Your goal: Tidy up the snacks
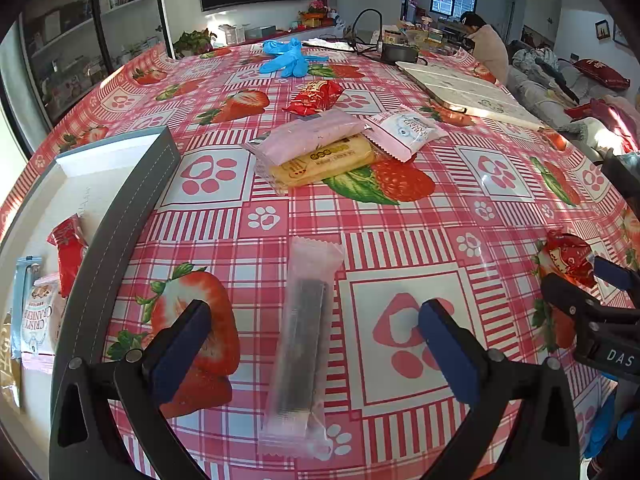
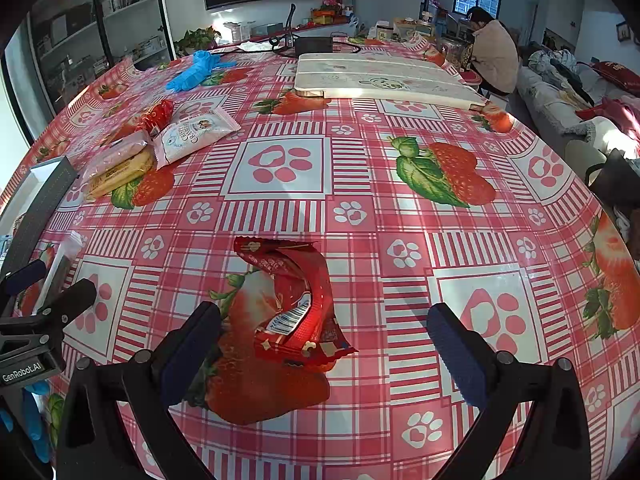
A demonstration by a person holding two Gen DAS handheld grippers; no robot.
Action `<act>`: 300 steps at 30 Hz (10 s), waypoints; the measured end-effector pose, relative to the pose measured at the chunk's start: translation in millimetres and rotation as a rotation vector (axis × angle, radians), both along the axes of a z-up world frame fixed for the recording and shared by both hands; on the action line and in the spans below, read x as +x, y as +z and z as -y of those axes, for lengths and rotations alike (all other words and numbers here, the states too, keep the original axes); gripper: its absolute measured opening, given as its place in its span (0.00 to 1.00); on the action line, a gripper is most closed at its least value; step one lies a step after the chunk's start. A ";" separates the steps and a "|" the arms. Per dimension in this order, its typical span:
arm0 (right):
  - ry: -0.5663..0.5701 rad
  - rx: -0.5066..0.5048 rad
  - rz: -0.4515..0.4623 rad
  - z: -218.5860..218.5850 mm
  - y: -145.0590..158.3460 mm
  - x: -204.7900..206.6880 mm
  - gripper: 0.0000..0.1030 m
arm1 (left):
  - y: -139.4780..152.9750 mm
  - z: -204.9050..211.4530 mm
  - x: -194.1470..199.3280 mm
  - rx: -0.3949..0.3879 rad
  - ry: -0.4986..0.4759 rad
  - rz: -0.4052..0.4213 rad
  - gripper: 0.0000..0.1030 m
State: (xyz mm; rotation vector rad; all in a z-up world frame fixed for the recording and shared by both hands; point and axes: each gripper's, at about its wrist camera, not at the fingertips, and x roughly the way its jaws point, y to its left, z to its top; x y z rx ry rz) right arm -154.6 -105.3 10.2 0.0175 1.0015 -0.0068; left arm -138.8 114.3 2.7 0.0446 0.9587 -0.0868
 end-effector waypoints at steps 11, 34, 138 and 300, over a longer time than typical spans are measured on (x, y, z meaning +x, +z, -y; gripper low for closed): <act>0.000 0.000 0.000 -0.2 0.2 -0.3 1.00 | 0.2 0.0 -0.5 0.000 0.000 0.001 1.00; 0.001 0.000 0.001 -0.2 0.4 -0.6 1.00 | -0.2 0.0 -1.4 0.000 0.000 0.002 1.00; 0.155 0.225 -0.195 -16.7 44.6 18.0 0.30 | 63.6 -8.3 -19.5 -0.135 -0.179 -0.179 0.16; 0.036 -0.002 0.004 -37.0 -1.9 6.3 1.00 | 0.7 -19.6 -17.2 0.005 -0.014 0.001 1.00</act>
